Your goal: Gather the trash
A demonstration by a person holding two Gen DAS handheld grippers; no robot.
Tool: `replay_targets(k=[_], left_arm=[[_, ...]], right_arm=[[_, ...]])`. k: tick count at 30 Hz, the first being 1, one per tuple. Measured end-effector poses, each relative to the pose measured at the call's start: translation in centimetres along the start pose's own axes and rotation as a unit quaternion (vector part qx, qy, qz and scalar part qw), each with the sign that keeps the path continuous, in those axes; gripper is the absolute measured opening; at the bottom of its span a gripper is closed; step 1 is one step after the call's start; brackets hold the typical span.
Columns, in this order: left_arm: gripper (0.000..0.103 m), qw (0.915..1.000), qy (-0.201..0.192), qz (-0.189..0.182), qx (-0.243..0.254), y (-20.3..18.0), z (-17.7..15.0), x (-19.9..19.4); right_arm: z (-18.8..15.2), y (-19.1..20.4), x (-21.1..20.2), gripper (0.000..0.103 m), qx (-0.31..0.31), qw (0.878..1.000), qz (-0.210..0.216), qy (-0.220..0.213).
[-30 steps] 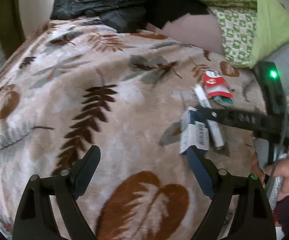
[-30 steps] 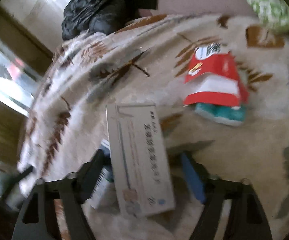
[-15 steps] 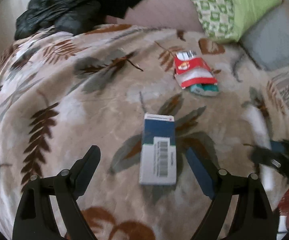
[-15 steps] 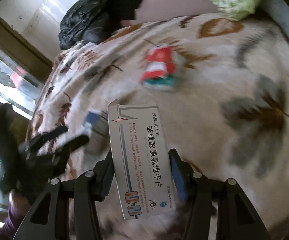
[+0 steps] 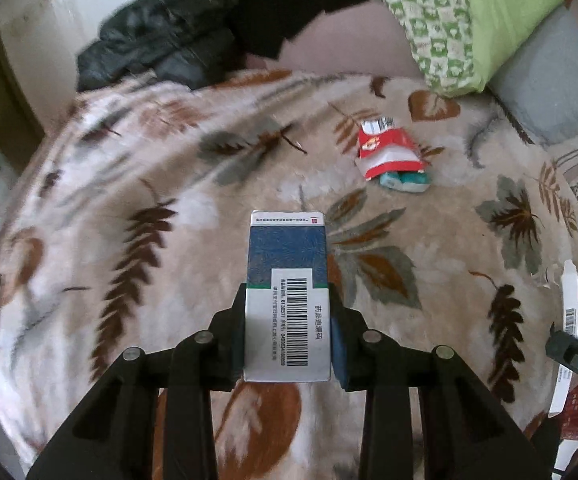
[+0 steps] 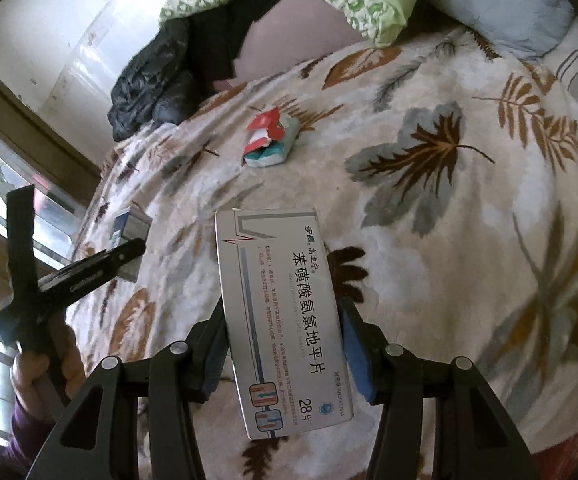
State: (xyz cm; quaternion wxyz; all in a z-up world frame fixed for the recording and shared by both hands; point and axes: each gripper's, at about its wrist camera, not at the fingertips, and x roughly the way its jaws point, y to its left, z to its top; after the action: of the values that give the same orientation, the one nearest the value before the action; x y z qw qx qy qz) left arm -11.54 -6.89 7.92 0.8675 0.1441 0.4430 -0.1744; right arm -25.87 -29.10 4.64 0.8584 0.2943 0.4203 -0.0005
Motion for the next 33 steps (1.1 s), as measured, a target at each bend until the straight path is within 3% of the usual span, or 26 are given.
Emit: replay_targets(k=[13, 17, 33], left_arm=[[0.033, 0.9985, -0.054, -0.009, 0.004, -3.5, -4.0, -10.6], [0.033, 0.9975, -0.07, 0.005, 0.011, -4.4, -5.2, -12.3], [0.033, 0.9949, -0.098, -0.006, 0.023, -6.1, -7.6, -16.6]], right_arm=[[-3.0, 1.3, -7.2, 0.056, 0.03, 0.998, 0.034, -0.052], [-4.0, 1.5, -9.4, 0.056, 0.03, 0.997, 0.022, -0.072], [-7.2, 2.7, -15.8, 0.056, -0.004, 0.991, -0.027, -0.132]])
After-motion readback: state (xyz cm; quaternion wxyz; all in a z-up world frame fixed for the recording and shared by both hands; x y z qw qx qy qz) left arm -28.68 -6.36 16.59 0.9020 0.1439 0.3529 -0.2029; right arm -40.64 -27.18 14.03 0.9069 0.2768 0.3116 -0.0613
